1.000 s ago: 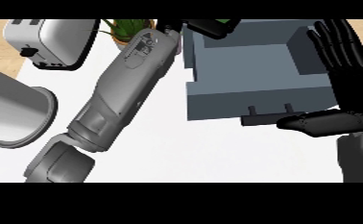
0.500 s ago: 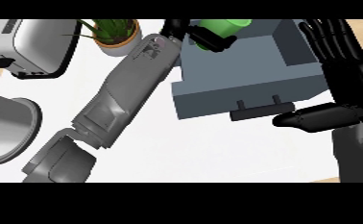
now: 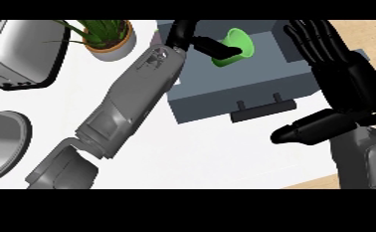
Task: Pick up the cup, place it into the drawer and close the drawer
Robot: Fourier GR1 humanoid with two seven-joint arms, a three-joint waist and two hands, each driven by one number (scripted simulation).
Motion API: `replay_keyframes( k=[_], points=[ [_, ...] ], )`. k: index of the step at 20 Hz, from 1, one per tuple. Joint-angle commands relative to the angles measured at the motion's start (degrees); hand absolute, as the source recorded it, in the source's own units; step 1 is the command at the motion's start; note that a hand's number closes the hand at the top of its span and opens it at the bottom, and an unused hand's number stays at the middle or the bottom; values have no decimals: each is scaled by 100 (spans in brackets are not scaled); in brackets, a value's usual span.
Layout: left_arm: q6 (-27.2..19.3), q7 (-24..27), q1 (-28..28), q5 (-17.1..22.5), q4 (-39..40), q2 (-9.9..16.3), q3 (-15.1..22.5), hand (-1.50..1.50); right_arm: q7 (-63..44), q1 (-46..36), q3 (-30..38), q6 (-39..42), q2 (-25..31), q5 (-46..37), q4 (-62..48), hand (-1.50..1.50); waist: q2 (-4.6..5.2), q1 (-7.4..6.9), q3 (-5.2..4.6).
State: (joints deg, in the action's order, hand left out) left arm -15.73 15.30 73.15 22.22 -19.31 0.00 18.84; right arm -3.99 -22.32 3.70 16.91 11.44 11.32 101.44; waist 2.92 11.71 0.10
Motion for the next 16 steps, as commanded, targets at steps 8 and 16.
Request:
replay_keyframes(
  k=[8, 16],
  points=[
    [-81, 966, 68, 1210, -548, 0, -351, -150, -527, -121, -1010, 1758, 507, 772, -162, 150, -64, -121, -12],
    [-198, 1321, -208, 1450, -362, 0, -258, -150, -523, 368, -1416, 1896, 1295, -1079, 72, -150, -204, -715, -3]
  ],
)
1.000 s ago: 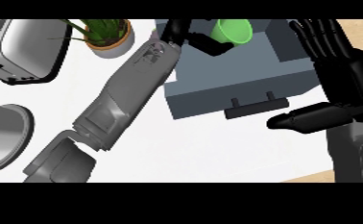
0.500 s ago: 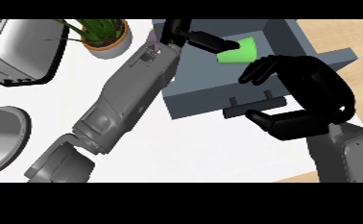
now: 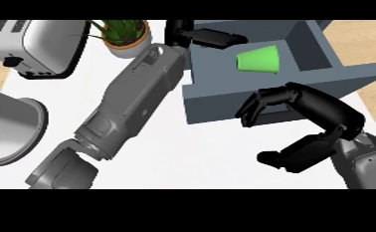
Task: Pick up the cup, place it into the drawer and close the drawer
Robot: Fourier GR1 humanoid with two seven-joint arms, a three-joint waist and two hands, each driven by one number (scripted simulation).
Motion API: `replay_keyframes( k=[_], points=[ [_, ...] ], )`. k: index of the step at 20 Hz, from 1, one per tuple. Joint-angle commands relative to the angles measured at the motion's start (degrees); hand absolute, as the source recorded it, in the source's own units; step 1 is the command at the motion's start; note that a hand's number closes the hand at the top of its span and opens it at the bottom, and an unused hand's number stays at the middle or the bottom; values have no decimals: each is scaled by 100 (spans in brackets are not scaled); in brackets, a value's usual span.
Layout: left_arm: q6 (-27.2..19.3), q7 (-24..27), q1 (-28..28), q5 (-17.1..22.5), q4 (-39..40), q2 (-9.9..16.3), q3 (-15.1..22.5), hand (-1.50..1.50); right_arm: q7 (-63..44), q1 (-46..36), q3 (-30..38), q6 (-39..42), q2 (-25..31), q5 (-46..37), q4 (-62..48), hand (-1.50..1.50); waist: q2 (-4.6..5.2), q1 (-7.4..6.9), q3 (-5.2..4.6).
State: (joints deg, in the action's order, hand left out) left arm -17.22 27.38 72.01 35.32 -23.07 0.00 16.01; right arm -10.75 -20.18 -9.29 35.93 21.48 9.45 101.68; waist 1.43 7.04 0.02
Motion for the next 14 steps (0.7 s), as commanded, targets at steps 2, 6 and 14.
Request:
replay_keyframes(
  k=[2, 6, 14],
  points=[
    [-64, 66, -37, 248, 10, 0, -86, -150, 333, 289, -533, -370, 142, -1800, 134, -150, -65, -347, 7],
    [183, 392, -91, 284, 28, 50, -359, -150, 725, 578, -942, -1104, -167, -2803, -579, -150, -74, -606, 5],
    [475, 485, -899, 310, -519, 145, -272, -150, 1850, -312, -1272, -1509, -324, -3798, -3512, -150, -99, -981, 7]
  ],
)
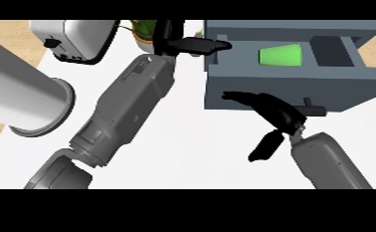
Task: Pick up the cup, place it into the drawer and close the drawer
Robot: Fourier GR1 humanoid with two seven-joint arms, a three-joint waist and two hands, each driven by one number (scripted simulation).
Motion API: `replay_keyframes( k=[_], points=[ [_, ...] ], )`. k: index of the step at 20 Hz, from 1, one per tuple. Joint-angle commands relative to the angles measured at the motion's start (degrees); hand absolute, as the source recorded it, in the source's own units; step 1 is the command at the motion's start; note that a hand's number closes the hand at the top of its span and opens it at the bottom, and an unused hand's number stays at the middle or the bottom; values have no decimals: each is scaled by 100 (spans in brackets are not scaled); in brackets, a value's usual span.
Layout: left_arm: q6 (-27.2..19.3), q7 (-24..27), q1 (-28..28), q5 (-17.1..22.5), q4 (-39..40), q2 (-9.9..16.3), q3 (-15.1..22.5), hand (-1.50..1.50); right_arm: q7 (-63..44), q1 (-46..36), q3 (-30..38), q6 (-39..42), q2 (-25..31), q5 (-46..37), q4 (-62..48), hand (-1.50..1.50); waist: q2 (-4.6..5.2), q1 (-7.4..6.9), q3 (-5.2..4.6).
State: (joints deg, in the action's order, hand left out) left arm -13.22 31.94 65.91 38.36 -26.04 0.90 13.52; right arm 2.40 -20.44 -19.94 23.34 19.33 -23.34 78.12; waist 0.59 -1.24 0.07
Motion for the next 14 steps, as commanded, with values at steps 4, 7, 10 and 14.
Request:
replay_keyframes(
  k=[4, 7, 10, 14],
  points=[
    [145, -128, -601, 52, -643, 252, -29, -150, 956, -812, -35, -941, -481, -841, -2648, 150, 1, -341, 10],
    [541, -142, -903, 14, -831, 608, 16, -150, 1456, -1396, 360, -1091, -399, -760, -3451, 150, 33, -378, 11],
    [625, -68, -1153, 77, -1075, 646, -11, -150, 1905, -1780, 775, -1238, -246, -578, -3974, 150, 73, -568, 19],
    [733, -266, -1328, 88, -1326, 796, 36, -150, 1992, -2594, 1336, -1345, -47, -346, -4532, 150, 90, -689, 22]
  ],
)
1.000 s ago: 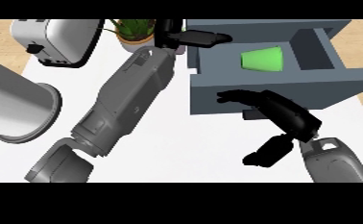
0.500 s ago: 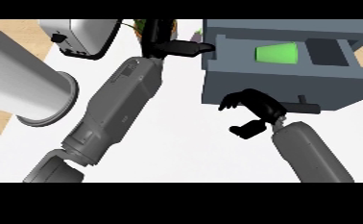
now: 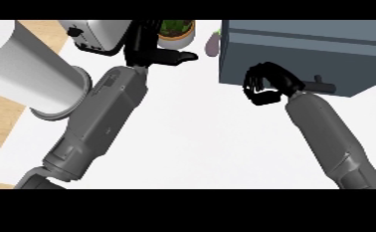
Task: Pick up the cup, place it into the drawer and close the drawer
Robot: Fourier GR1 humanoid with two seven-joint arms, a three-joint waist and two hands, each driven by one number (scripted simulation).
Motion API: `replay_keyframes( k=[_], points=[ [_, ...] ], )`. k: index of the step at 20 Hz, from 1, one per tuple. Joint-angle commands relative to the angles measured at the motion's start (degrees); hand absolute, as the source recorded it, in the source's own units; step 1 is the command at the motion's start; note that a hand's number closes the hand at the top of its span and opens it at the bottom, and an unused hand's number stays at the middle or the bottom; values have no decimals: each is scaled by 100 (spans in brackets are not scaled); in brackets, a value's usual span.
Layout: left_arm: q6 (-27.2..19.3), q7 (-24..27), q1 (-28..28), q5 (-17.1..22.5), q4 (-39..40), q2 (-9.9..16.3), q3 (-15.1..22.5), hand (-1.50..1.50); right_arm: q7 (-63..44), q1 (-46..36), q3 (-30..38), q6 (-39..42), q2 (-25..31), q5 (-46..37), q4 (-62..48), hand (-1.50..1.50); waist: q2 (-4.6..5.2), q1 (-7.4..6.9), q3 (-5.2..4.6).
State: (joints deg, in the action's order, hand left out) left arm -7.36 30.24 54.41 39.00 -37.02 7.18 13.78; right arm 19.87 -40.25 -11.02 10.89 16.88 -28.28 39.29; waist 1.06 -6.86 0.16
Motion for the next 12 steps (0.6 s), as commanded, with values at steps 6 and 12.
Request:
replay_keyframes(
  k=[6, 12],
  points=[
    [443, -107, -511, 36, -443, 277, 82, -150, 82, -1253, 1002, -256, 536, 428, -1068, 150, 107, -286, 11],
    [560, -229, -551, 16, -560, 454, 115, -150, 93, -1276, 1161, 34, 836, 633, -973, 150, 176, -411, 14]
  ],
)
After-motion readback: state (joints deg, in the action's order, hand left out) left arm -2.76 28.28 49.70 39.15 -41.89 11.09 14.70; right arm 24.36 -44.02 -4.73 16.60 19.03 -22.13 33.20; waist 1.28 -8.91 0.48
